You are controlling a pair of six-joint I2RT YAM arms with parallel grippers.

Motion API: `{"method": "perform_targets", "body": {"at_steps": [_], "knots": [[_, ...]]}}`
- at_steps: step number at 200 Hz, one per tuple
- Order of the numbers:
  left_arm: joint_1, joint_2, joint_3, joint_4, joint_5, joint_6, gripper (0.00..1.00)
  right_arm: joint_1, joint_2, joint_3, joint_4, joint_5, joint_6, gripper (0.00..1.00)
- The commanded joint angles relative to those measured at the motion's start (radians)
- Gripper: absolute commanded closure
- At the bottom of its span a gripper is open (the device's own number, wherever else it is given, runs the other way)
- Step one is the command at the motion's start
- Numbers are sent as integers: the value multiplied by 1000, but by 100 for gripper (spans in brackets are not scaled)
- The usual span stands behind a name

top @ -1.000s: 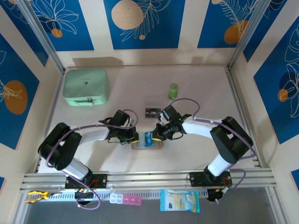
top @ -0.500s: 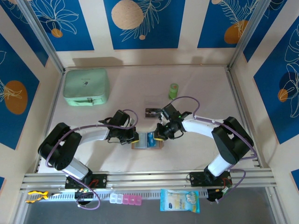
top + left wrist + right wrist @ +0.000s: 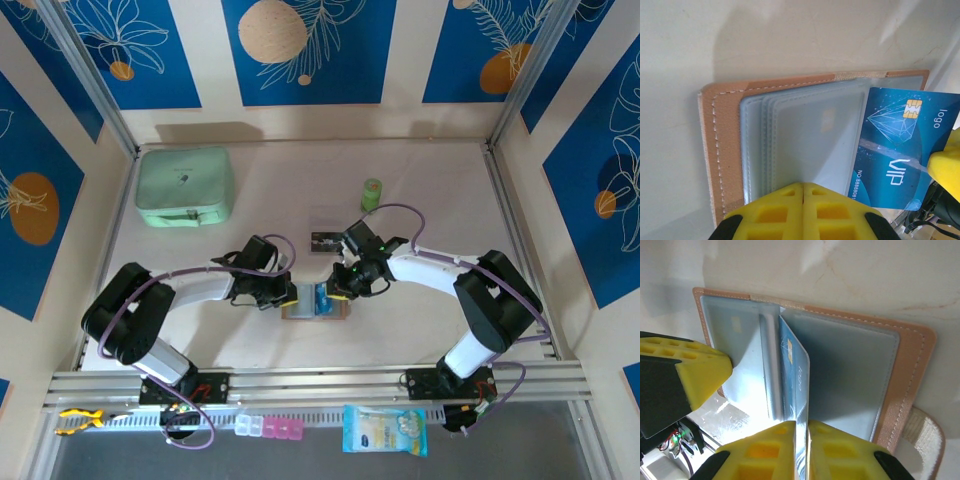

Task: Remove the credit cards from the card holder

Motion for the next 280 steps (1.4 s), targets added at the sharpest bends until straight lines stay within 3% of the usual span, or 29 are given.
{"method": "perform_targets", "body": {"at_steps": [1,97,181,217,264,280], "knots": [[-7,28,12,-52,-16,23,100,12,4,20,-7,-3,21,85],[-8,23,15,-54,-14,24,100,21,10,15,8,9,39,88],[-7,-7,34,-70,-16,23,100,-18,-119,55,-120,56,-57,92],[-8,-27,49,-89,-22,29,97,-78,-143,122,-207,49,-273,93],[-5,-47,58,-104,-40,35,93,-140,-71,301,-354,82,-797,94],[-5,-57,60,-111,-44,36,92,-145,-32,370,-396,145,-969,94]]}}
